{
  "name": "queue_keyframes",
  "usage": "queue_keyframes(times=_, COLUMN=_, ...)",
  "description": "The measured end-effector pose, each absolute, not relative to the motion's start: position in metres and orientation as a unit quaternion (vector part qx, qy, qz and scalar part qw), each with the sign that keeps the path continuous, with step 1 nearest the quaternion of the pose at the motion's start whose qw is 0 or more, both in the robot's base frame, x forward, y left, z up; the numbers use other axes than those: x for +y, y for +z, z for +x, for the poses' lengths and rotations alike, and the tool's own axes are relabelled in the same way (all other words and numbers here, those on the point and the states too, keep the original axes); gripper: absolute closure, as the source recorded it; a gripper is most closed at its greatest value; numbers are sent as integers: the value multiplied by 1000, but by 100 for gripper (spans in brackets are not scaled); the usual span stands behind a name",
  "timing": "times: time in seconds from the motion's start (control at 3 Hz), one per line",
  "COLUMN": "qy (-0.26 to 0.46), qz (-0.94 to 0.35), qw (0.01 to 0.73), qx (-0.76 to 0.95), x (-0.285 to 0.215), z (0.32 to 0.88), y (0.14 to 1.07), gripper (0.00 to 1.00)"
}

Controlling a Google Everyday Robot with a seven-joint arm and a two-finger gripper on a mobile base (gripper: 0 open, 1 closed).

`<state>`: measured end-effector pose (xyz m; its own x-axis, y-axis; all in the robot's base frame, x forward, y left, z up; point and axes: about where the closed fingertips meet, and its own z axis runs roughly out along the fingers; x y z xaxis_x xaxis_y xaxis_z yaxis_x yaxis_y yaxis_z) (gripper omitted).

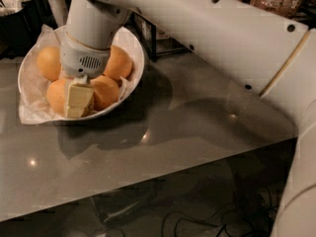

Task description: Pick orange from white bowl

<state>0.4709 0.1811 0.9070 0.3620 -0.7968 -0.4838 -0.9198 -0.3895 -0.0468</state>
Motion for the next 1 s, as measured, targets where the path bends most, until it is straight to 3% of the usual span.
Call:
queue_keyframes(times=0.33, qy=204, qz=-800, qw=188, qx=532, x=165, z=471, y=920, gripper=100)
queue_keyframes(times=1.0, qy=240, qz=-751, qw=323, qx=523, x=108, z=472, y=965, gripper=100)
